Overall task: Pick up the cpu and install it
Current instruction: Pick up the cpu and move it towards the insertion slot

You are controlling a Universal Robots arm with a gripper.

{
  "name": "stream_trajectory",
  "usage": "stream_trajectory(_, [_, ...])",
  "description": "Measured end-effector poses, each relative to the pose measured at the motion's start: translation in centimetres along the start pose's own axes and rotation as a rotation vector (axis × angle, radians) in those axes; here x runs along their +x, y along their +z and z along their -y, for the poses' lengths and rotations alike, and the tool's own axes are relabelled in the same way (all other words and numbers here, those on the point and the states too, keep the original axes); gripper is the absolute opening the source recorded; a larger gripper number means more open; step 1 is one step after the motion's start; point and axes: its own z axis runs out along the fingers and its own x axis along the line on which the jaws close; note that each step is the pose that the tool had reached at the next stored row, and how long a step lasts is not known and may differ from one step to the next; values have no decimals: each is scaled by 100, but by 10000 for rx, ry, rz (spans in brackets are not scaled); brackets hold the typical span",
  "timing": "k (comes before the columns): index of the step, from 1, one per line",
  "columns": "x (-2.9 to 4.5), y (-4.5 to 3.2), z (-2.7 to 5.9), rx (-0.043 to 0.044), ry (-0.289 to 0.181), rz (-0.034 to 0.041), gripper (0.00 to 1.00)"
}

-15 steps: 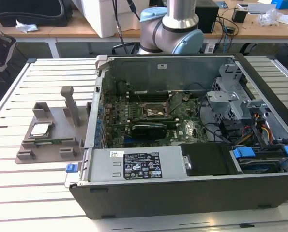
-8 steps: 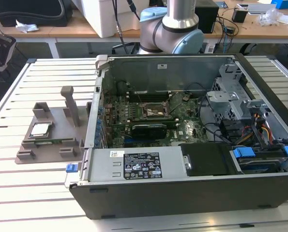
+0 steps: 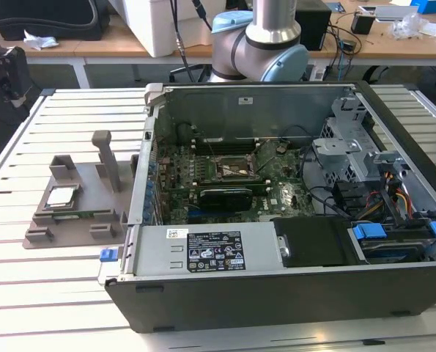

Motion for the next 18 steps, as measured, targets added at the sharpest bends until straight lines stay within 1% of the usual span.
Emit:
stream_trajectory(1, [0,0,0,0,0,0,54])
stream_trajectory(2, [-1,0,0,0,0,0,60])
stream_trajectory(4, [-2,1,0,17,-3,2,60])
stream_trajectory(5, [-2,-1,-1,125,-75,5,60])
stream_trajectory(6, [-1,0,0,249,-313,8,60])
stream_trajectory(7, [-1,1,1,314,-599,5,60])
stream_trajectory(8, [-1,1,1,323,-663,3,60])
stream_trajectory(12, [-1,10,0,325,-662,3,60])
stream_trajectory(15, [-1,52,2,347,-662,3,60])
stream_trajectory(16, [-2,75,3,363,-663,1,60])
stream_trajectory(18, [-3,117,4,366,-661,-3,60])
